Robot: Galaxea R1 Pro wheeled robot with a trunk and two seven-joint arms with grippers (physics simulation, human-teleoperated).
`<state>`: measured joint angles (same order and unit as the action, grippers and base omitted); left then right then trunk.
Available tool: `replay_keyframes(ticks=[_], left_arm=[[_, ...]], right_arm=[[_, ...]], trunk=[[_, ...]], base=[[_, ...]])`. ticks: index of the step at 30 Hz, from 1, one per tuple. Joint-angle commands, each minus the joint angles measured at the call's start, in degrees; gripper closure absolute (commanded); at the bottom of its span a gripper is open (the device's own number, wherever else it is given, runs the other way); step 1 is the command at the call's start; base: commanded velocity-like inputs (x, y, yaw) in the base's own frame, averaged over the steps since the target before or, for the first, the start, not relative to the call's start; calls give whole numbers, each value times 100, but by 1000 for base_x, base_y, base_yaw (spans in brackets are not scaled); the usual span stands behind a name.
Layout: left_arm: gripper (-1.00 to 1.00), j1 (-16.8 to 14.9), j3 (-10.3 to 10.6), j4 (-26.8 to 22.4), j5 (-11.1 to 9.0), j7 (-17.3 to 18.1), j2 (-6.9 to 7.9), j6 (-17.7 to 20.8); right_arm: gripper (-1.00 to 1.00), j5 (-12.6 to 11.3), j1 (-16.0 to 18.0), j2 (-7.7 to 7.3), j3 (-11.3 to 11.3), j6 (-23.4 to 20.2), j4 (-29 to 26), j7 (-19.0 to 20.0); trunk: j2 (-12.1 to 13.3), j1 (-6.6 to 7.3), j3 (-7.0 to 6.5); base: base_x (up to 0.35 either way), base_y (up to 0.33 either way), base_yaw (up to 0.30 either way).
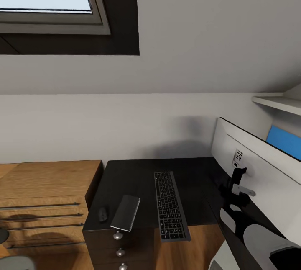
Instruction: In the bedroom, organize the workspace by keeping the computer under the desk, ensuring the monitor is on the desk, placing the keyboard on the desk next to the monitor, placing the mouse on the desk next to the keyboard, moving the folder from the swivel chair onto the desk next to the mouse, stacking the notebook on top of the folder with the pen on top of the notebook, and positioning the swivel chair next to the desk.
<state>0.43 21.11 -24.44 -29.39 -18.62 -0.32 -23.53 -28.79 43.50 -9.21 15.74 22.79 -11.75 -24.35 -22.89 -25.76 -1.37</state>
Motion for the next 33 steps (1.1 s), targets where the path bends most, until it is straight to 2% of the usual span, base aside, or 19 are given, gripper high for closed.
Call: replay_keyframes(ticks=[1,9,33], left_arm=[[-100,1,49,-8,-40,-46,5,-18],[-100,1,58,-40,-35,-32,1,-27],[-100,1,60,-43,-40,-39,-4,-11]], right_arm=[[-100,-48,1,-3,50,16,-1,-25],[-100,-48,-1,-8,53,17,-3,-28],[-100,-40,-6,-42,52,232,-13,53]], trunk=[[-3,-2,1],[-3,-2,1],[-966,-529,431]], base=[[0,0,0],[0,0,0],[0,0,0]])
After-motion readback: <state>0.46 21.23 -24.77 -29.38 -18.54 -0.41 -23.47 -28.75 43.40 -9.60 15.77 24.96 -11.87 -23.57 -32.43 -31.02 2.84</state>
